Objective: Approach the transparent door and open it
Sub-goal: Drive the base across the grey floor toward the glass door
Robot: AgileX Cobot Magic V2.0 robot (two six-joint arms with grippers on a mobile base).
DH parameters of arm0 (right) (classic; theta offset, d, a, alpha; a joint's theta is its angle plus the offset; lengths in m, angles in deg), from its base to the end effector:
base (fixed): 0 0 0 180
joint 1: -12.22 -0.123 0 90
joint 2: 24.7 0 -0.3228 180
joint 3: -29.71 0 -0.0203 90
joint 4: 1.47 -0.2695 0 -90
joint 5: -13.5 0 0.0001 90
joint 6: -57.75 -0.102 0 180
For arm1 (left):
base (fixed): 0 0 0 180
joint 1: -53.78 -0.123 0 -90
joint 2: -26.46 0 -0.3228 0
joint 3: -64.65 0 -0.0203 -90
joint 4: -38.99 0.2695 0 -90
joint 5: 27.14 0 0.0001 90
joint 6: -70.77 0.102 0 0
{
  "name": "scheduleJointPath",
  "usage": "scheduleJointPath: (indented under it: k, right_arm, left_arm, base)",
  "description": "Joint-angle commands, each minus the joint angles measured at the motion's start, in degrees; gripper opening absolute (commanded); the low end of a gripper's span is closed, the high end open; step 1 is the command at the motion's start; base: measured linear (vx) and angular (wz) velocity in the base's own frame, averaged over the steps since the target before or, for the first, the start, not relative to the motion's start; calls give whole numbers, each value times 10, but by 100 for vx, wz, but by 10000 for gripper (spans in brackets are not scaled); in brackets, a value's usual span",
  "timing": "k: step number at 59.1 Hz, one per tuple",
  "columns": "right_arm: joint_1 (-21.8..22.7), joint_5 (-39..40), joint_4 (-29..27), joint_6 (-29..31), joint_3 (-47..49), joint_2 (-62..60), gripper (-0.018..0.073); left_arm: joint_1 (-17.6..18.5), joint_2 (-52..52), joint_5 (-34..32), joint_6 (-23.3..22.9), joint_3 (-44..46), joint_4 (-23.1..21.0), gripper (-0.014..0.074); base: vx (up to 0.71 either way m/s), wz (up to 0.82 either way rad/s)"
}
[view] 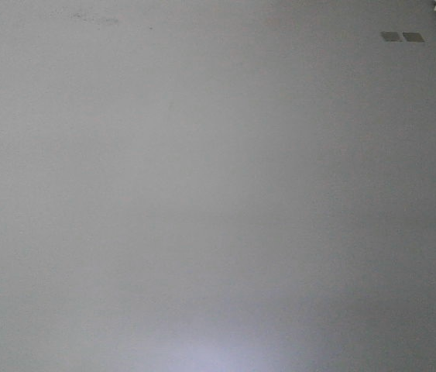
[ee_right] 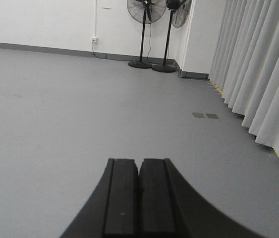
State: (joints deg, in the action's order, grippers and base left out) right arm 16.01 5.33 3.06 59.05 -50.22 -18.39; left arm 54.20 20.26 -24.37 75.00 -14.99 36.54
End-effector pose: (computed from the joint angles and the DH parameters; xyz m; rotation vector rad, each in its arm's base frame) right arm 0.0482 -0.0044 0.1885 -0.0201 1.6490 -0.1367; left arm 0.0484 -0.0006 0.2000 0.0314 1.5462 0.0172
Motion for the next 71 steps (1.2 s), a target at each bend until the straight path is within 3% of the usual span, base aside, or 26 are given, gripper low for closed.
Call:
scheduleJointPath:
  k: [1,71]
  right_arm:
    - [0,45,1,4,-7,-9,-8]
    - [0,45,1,4,-7,-9,-8]
  left_arm:
    - [2,7,-47,-6,-18,-6,-6]
    - [2,7,-47,-6,-18,-6,-6]
  base:
    - [0,-1]
    - [3,0]
